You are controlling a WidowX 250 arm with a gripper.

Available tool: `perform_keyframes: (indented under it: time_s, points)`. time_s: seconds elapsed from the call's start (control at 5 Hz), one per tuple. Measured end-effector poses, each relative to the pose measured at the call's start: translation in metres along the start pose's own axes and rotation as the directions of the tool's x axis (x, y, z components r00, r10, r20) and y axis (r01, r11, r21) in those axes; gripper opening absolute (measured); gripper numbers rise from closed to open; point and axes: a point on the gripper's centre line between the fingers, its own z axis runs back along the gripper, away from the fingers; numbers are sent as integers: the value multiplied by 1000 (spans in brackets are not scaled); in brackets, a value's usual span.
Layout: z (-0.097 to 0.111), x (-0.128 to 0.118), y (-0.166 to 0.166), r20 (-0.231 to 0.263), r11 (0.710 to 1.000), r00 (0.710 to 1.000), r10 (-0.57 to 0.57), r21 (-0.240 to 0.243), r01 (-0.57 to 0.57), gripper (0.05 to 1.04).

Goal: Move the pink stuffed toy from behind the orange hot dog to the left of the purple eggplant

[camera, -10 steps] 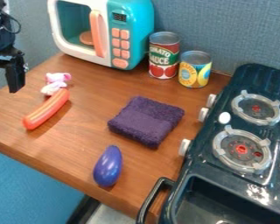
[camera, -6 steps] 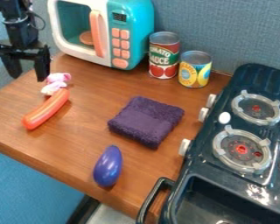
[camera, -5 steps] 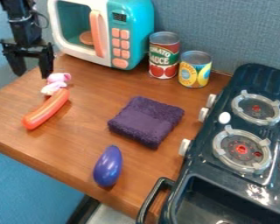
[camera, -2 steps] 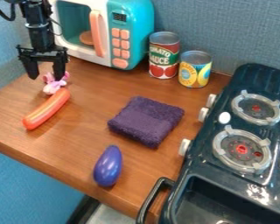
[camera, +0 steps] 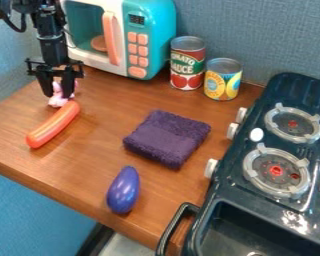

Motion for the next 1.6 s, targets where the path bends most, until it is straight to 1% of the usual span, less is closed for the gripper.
perform_keyframes:
  time_s: [0.2,0.4,0.6,0.8,1.0,1.2,1.4,1.6]
  points:
    - [-5,-8,-3,-13,1000,1000,-4,-21,3,447]
    - [2,-18,0,-36,999,998,-49,-6,49,442]
    - [30,-43,0,33,987,986,-162,27,161,442]
    - [52,-83,-5,76,966,964,-257,41,254,442]
    - [60,-128,-19,81,943,939,-334,49,331,442]
    - [40,-165,-50,8,903,904,-428,46,428,442]
    - [20,-182,-73,-19,869,871,-490,66,491,442]
    - [6,-182,-81,-48,867,871,-489,83,492,442]
